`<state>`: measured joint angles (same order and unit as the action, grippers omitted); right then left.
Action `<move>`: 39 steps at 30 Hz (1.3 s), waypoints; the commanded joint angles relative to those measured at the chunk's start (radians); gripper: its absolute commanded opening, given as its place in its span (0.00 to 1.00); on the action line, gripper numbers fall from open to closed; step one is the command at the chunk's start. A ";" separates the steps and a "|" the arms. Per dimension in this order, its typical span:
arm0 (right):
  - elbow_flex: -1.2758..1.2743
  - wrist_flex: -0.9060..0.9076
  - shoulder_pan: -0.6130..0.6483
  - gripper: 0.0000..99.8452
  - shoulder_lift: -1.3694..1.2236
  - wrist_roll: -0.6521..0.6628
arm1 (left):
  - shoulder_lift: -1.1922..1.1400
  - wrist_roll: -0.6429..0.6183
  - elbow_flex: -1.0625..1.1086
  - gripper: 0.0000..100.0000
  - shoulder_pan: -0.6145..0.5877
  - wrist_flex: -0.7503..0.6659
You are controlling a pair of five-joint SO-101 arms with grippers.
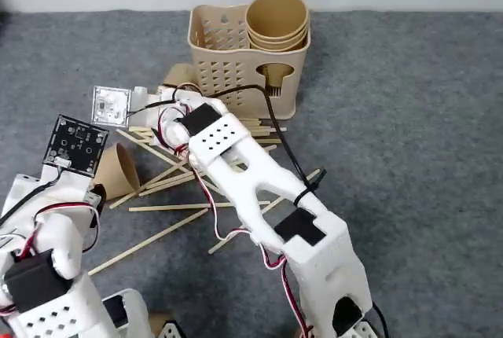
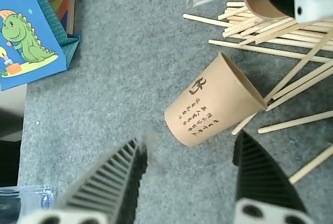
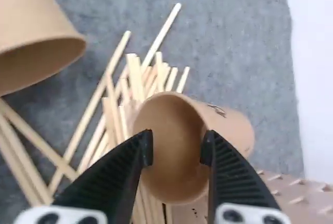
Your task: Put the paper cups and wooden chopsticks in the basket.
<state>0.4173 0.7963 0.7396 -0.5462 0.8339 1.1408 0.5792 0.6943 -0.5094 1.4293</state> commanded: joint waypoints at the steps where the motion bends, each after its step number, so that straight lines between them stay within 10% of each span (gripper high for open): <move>1: 0.060 -0.041 -0.010 0.16 0.016 0.012 | 0.014 0.006 -0.004 0.26 0.006 -0.011; 24: 0.061 -0.216 -0.071 0.09 -0.088 0.003 | 0.014 0.006 -0.002 0.26 0.006 -0.011; 39: 0.060 -0.464 -0.059 0.01 -0.134 -0.295 | 0.014 0.006 -0.004 0.26 0.003 -0.009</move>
<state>0.4312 0.3483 0.6767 -0.7073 0.5900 1.1408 0.5792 0.6943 -0.5094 1.4293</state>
